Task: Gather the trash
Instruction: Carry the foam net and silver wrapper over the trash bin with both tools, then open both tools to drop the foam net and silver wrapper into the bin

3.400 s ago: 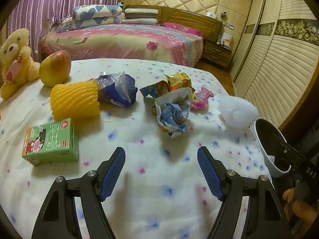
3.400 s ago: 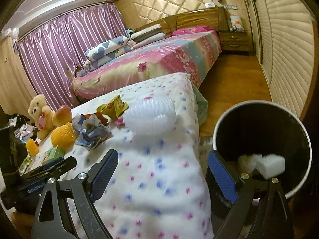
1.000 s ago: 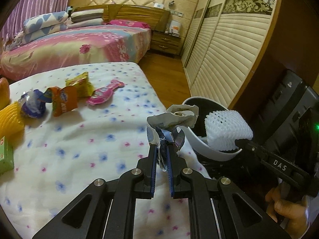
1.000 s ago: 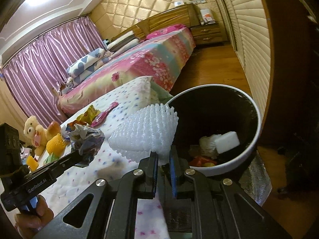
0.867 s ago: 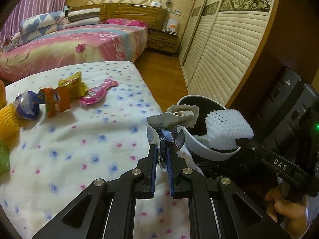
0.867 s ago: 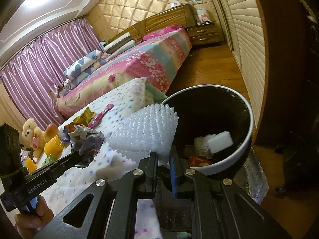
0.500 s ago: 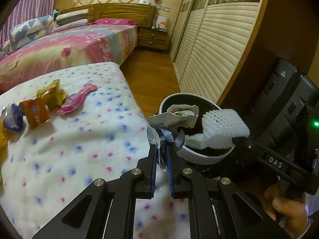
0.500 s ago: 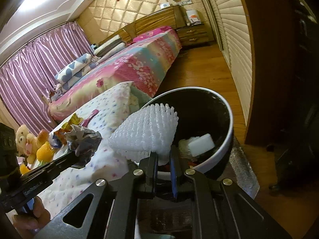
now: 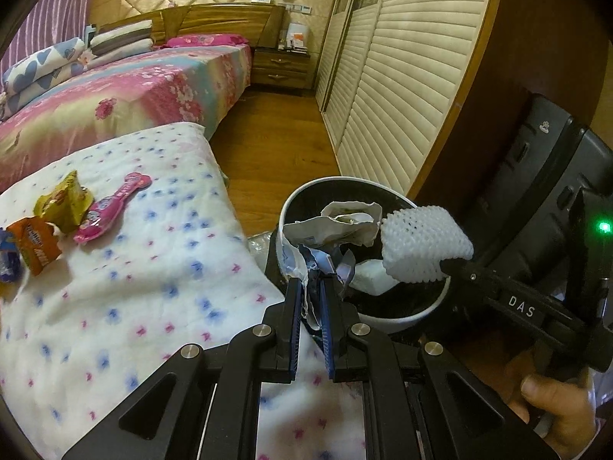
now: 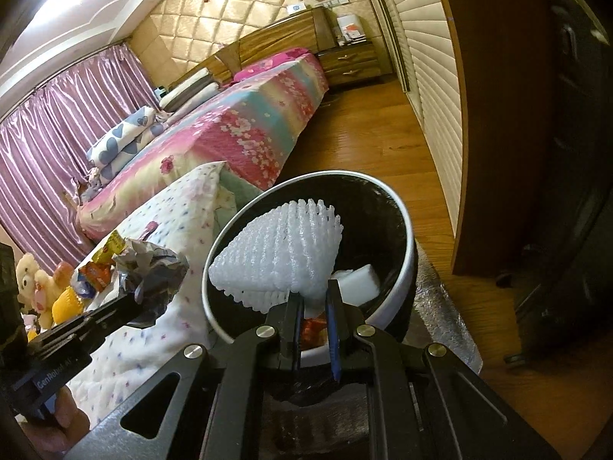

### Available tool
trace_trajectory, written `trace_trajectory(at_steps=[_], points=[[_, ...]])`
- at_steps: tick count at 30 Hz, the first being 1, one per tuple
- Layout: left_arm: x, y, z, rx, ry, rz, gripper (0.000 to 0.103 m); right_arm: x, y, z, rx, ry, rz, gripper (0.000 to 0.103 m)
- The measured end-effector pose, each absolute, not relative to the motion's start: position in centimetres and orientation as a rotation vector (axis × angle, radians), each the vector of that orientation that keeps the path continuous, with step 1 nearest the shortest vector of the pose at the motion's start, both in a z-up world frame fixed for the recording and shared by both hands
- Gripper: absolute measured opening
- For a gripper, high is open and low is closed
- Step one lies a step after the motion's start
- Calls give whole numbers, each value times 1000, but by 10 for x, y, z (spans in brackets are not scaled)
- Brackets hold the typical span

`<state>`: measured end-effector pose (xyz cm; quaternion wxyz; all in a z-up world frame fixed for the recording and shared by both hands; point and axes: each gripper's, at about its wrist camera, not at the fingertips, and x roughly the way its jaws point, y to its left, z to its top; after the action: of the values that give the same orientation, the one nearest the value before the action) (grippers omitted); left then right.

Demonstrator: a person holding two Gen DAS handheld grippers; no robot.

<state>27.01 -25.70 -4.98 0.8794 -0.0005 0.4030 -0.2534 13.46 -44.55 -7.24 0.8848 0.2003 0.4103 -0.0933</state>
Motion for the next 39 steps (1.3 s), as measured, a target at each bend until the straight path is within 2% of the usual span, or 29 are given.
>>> trace_trajectory(at_steps=[20, 24, 27, 29, 31, 32, 33, 39], points=[[300, -293, -57, 28, 862, -541, 9, 159, -465, -84, 383, 910, -228, 11], [304, -296, -59, 35, 868, -549, 9, 163, -467, -84, 370, 916, -234, 15], [305, -296, -59, 34, 871, -549, 21, 164, -465, -82, 346, 916, -246, 16], [300, -293, -57, 37, 855, -543, 39, 165, -465, -81, 339, 919, -244, 18], [295, -291, -55, 47, 837, -546, 48, 165, -465, -80, 343, 916, -245, 30], [292, -289, -54, 50, 830, -541, 51, 164, -465, -79, 345, 915, -247, 41], [288, -286, -53, 49, 824, -539, 51, 164, -465, -79, 348, 915, -247, 47], [266, -259, -50, 17, 813, -511, 55, 157, -458, -72, 367, 890, -226, 49]])
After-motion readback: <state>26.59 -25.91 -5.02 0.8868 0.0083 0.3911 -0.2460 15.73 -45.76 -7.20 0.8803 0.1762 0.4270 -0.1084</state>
